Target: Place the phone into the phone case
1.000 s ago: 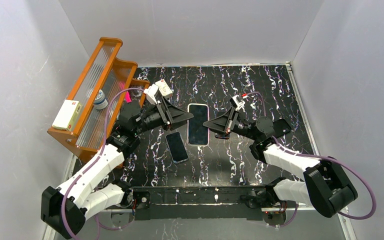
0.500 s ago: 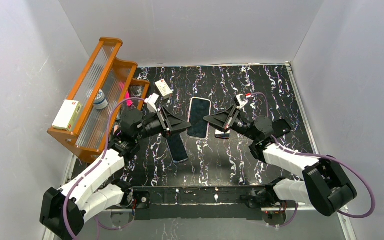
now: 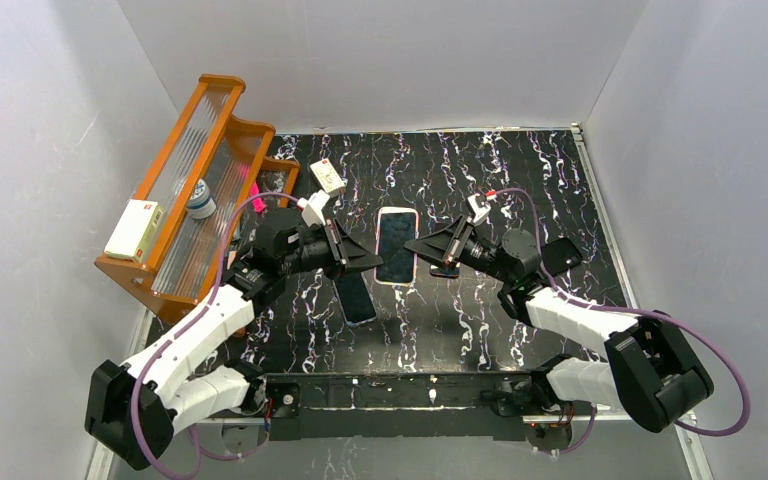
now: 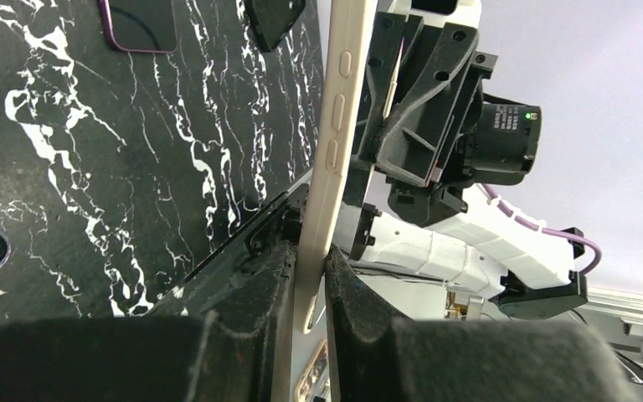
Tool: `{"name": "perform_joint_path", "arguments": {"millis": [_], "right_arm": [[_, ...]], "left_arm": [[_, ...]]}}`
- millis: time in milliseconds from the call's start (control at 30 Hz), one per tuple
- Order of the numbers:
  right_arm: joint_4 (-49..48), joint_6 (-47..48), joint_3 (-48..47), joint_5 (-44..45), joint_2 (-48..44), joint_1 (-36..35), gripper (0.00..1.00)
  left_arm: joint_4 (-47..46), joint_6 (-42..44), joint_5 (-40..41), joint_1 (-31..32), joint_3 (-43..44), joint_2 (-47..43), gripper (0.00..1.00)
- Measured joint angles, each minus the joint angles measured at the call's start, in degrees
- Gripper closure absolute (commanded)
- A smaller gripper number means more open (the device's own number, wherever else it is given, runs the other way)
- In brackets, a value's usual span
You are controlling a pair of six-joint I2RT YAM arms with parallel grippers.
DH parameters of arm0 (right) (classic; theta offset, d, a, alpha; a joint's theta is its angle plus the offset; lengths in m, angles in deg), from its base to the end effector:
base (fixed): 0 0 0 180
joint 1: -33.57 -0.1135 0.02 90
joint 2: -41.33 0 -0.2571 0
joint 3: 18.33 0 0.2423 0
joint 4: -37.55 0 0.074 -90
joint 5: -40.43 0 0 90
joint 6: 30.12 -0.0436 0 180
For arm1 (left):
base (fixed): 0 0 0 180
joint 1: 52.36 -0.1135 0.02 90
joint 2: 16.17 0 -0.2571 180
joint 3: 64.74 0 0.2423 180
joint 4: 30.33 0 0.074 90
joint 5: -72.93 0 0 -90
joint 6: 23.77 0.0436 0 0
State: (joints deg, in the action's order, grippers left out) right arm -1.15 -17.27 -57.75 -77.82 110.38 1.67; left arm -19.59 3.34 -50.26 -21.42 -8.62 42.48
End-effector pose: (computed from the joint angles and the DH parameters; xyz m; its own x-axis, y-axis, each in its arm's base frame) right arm 0.2011 0.1495 0.2515 -0.8109 0.5068 -0.2924 -0.3223 0.0302 0.9462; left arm 0.1900 -0.1417 0.2970 -0.8795 -0.3413 -0.3317 0.2291 0.3073 -0.9236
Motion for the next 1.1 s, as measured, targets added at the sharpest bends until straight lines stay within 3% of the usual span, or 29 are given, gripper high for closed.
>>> {"name": "perform_joint_path", "arguments": {"millis": [167, 333, 400, 467, 533, 600, 833, 1033, 1100], "right_arm": [[-0.85, 0.35, 0.2, -0.61, 0.59, -0.11, 0.99], [-3.78, -1.42, 0.22, -0.33, 2.01, -0.11, 0.99], [-4.83, -2.34, 0.22, -0.2, 2.69, -0.11, 0.99], [-5.66, -2.95, 0.22, -0.15, 3.41, -0.11, 0.99], [-5.9, -3.26, 0.22, -0.28, 4.04, -0.11, 0.99], [-5.73, -3.17, 0.24, -0.35, 5.09, -0.11, 0.99], [-1.14, -1.46, 0.24, -0.7, 6.12, -0.07, 0.99], [-0.66, -0.09, 0.22, -2.21, 7.08, -0.15, 0.99], [-0.83, 0.72, 0.22, -3.5, 7.13, -0.15, 0.99]], "left_arm": [[3.02, 0.85, 0.83, 0.09, 0.2, -0.55, 0.51], [1.86, -0.7, 1.01, 0.11, -1.18, -2.05, 0.44], [-0.55, -2.14, 0.79, 0.11, -2.93, -2.25, 0.49], [-2.51, -3.63, 0.68, 0.11, -4.63, -2.19, 0.61], [-3.87, -4.85, 0.44, 0.15, -5.84, -1.92, 0.87], [-5.29, -5.62, 0.0, 0.2, -5.84, -1.38, 1.0], [0.96, -0.61, 1.73, 0.55, -3.32, 0.59, 1.0], [6.29, 2.71, 3.52, 0.85, -1.81, 0.81, 0.55], [8.24, 3.39, 4.61, 0.76, -1.31, 0.55, 0.5]]}}
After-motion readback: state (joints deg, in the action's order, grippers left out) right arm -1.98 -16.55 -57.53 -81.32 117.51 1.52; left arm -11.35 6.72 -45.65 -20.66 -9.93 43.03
